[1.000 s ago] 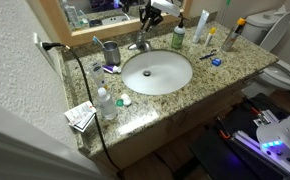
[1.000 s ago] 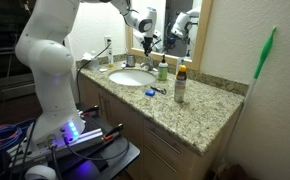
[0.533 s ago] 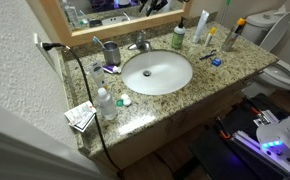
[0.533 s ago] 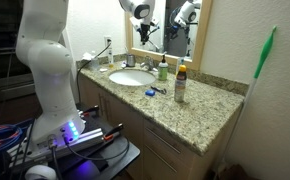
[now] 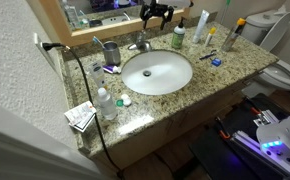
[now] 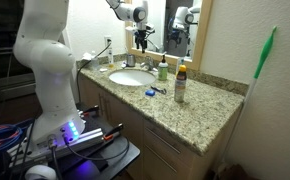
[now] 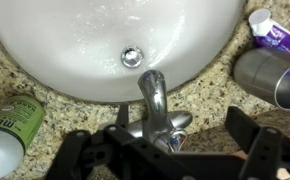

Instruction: Push the faucet handle upwards

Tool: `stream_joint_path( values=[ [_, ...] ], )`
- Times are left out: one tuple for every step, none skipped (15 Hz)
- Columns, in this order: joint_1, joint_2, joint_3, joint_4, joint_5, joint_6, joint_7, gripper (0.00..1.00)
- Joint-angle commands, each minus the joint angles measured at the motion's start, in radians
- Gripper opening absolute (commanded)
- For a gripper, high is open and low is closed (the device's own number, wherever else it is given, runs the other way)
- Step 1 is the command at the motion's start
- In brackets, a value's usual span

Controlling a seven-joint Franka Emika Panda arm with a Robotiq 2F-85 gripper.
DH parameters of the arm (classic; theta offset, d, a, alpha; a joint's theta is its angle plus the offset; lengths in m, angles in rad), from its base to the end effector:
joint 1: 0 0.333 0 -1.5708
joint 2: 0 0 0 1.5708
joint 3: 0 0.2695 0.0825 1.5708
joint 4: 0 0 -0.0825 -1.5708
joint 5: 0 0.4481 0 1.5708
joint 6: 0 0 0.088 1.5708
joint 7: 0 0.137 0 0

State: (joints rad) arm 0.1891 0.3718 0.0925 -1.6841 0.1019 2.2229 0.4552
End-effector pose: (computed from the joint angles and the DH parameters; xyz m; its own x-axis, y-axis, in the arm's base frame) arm 0.6904 0.2021 0.2992 0.9657 -0.2428 0.0919 -0.2234 -0.9575 -0.1824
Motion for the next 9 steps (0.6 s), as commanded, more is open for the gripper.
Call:
stream_joint_path(
  values=[
    [0.043, 0.054, -0.034, 0.019, -0.091, 0.033, 0.055, 1.00],
    [0.050, 0.068, -0.039, 0.025, -0.110, 0.041, 0.065, 1.00],
    [0.057, 0.086, -0.046, 0.033, -0.128, 0.058, 0.078, 1.00],
    [0.063, 0.099, -0.053, 0.035, -0.143, 0.088, 0.092, 1.00],
    [0.067, 0.112, -0.058, 0.040, -0.148, 0.111, 0.099, 1.00],
    [0.072, 0.122, -0.064, 0.042, -0.155, 0.135, 0.103, 1.00],
    [0.076, 0.132, -0.070, 0.044, -0.162, 0.163, 0.106, 1.00],
    [0.081, 0.142, -0.076, 0.053, -0.167, 0.182, 0.110, 1.00],
    [0.082, 0.154, -0.080, 0.061, -0.166, 0.199, 0.108, 1.00]
  ],
)
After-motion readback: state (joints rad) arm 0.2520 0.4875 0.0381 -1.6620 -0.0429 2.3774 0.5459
